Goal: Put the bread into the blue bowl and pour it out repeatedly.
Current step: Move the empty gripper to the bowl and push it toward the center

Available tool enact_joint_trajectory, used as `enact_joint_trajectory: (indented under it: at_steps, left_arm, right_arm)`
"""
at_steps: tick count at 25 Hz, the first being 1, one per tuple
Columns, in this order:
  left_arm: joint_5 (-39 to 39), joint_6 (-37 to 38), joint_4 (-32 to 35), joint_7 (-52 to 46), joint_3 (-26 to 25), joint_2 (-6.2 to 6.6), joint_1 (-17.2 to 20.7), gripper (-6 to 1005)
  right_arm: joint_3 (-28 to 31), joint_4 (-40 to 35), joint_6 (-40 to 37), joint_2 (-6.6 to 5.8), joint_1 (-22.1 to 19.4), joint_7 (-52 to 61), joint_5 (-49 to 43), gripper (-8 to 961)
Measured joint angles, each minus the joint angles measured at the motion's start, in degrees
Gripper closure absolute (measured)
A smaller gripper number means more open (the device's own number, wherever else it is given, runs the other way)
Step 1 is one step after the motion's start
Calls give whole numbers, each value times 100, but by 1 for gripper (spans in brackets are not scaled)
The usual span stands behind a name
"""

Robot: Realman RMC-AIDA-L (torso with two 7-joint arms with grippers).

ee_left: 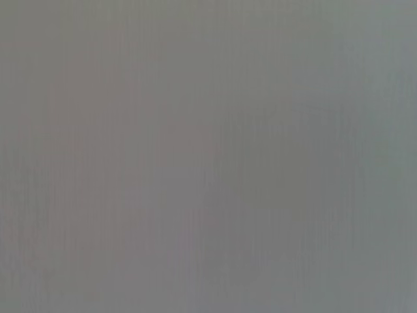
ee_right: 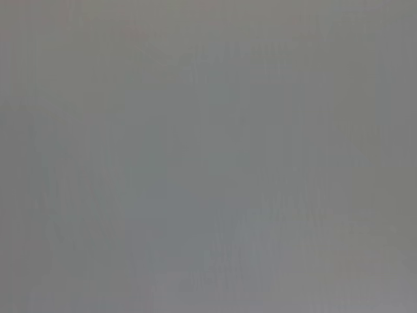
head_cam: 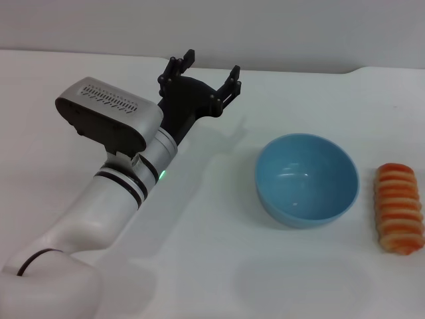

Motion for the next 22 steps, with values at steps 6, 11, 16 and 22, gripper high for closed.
enact_joint_trajectory:
  at_steps: [6, 11, 16, 22]
  left_arm:
    - [0, 0, -7, 0, -15, 0, -7, 169]
    - [-1, 0, -12, 0, -22, 0, -25, 170]
    - [-1, 0, -18, 0, -22, 0, -55, 170]
    - [-1, 0, -18, 0, -22, 0, -62, 169]
  right_arm:
    - [0, -9, 0, 1, 4, 16, 0, 314]
    - [0, -18, 3, 0, 8, 35, 0, 315]
    - [7, -26, 1, 0, 9, 47, 0, 314]
    - [9, -27, -5, 0, 3, 51, 0, 314]
